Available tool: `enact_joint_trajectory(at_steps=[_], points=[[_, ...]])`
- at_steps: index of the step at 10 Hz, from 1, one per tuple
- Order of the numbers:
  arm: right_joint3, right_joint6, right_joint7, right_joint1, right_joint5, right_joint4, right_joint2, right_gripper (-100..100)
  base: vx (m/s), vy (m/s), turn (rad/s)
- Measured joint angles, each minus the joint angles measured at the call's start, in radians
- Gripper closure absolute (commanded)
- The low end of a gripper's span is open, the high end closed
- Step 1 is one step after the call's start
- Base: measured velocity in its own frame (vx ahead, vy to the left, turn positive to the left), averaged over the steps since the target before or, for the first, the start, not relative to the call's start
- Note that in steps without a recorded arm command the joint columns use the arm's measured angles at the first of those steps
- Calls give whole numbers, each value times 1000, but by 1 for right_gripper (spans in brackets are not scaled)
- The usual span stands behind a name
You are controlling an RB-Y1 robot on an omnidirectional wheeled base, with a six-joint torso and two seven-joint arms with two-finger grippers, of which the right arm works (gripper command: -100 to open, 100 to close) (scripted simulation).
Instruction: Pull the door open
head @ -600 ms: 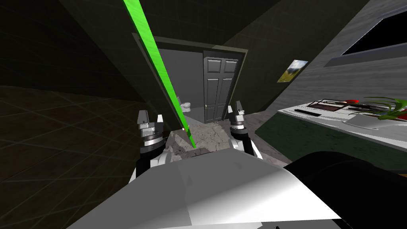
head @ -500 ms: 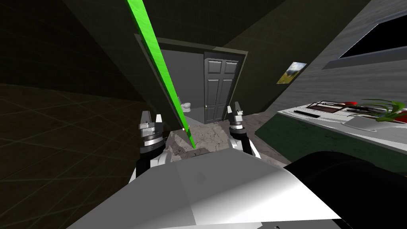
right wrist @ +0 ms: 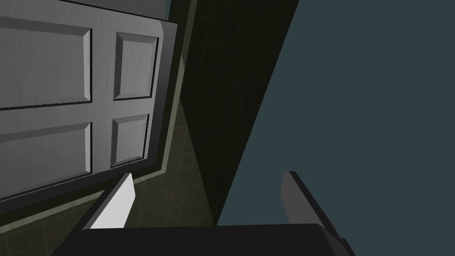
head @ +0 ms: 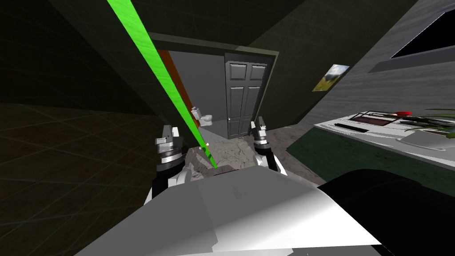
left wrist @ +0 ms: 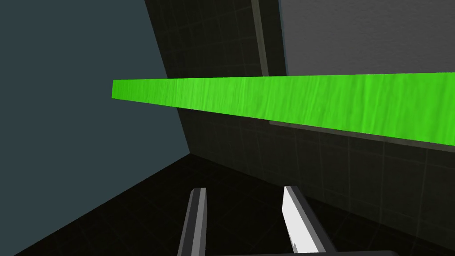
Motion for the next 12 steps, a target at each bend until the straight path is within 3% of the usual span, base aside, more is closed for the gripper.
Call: enact_joint_trajectory(at_steps=[12], points=[[35,-43,31,-102,-55,265,-20,-100,87,-61,5]])
